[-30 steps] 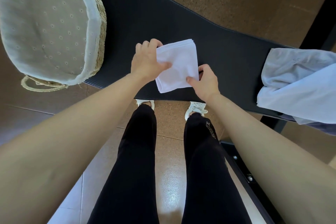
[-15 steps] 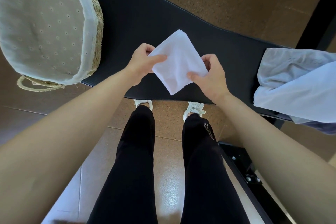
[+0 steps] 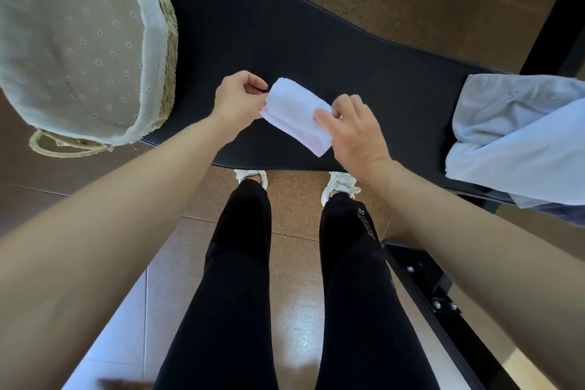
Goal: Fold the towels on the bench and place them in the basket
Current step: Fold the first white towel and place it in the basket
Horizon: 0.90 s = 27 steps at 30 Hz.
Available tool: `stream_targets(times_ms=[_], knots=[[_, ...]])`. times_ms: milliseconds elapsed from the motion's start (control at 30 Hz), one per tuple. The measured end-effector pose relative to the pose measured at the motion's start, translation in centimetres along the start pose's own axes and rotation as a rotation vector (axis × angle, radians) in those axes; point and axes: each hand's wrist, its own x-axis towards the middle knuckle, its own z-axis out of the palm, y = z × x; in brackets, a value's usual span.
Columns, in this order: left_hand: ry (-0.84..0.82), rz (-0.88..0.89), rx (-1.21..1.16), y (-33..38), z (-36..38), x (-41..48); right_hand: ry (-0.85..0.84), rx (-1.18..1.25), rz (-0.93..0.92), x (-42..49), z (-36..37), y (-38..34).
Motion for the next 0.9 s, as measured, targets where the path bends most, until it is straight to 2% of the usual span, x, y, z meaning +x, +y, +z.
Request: stream_targets(times_ms=[100,200,300,367,500,567,633,733,900], knots=[[0.016,-0.017,-0.13,0.2,-0.5,-0.3,-0.103,-0.11,-0.057,-0.3,0.0,-1.0],[-0.016,0.135,-0.093,0.5,-0.8,-0.7,-0.228,-0.145,-0.048,-0.6,0.1,-2.2],[-0.208,0.293,0.133,0.9,-0.4,-1.1,-0.311,-0.089,-0.033,-1.5,0.1,-2.9],[-0.278,0.358,0.333,1.1,-0.1,-1.1,-0.341,0.016,0.007,-2.4,0.0,-3.2],[-0.308,0.411,0.582,1.5,0.1,-0.5,-0.147,0.4,0.268,-2.1,-0.3,-2.8],[-0.299,0.424,0.665,1.5,0.1,-0.4,-0.135,0.517,0.451,-1.6,-0.3,-1.8],[-0.289,0.412,0.668,1.5,0.2,-0.4,-0.253,0.561,0.558,-1.4,-0.2,-0.8],[-0.305,0.37,0.619,1.1,0.1,-0.8,-0.455,0.618,0.59,-1.3,-0.2,-0.1],[-0.342,0.221,0.321,-1.0,-1.5,-3.7,-0.592,0.752,0.6,-0.4,-2.0,-0.8]])
